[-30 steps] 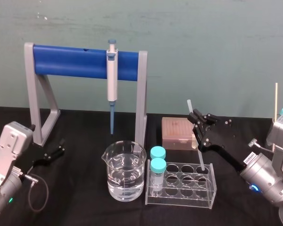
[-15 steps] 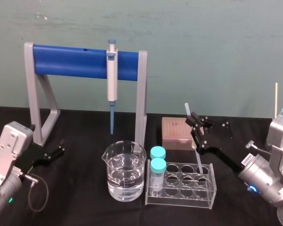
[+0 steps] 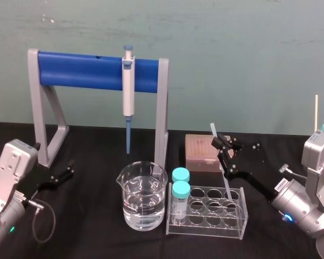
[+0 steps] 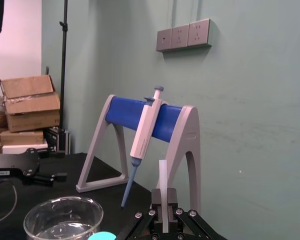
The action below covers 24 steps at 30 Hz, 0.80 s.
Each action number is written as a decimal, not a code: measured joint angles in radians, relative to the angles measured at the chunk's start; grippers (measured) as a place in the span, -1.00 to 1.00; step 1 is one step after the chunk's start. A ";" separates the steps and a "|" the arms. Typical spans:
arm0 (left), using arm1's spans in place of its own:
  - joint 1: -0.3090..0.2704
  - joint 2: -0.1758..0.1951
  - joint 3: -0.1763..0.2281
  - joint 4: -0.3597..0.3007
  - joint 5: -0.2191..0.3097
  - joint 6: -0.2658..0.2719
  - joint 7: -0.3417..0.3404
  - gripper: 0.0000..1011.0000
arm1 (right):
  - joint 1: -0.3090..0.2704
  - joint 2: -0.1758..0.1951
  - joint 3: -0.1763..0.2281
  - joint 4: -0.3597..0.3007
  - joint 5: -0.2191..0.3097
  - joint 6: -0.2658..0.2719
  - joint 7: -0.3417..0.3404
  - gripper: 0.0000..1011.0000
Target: Pick up the stirring rod with one hand, then place it down.
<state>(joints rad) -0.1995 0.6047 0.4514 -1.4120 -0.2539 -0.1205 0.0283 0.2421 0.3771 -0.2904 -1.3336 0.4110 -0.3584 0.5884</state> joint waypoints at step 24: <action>0.000 0.000 0.000 0.000 0.000 0.000 0.000 0.98 | 0.018 0.000 -0.017 0.048 0.024 -0.013 0.040 -0.89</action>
<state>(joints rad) -0.1995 0.6047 0.4514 -1.4120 -0.2539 -0.1205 0.0283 0.2602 0.3768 -0.3074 -1.2860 0.4352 -0.3711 0.6279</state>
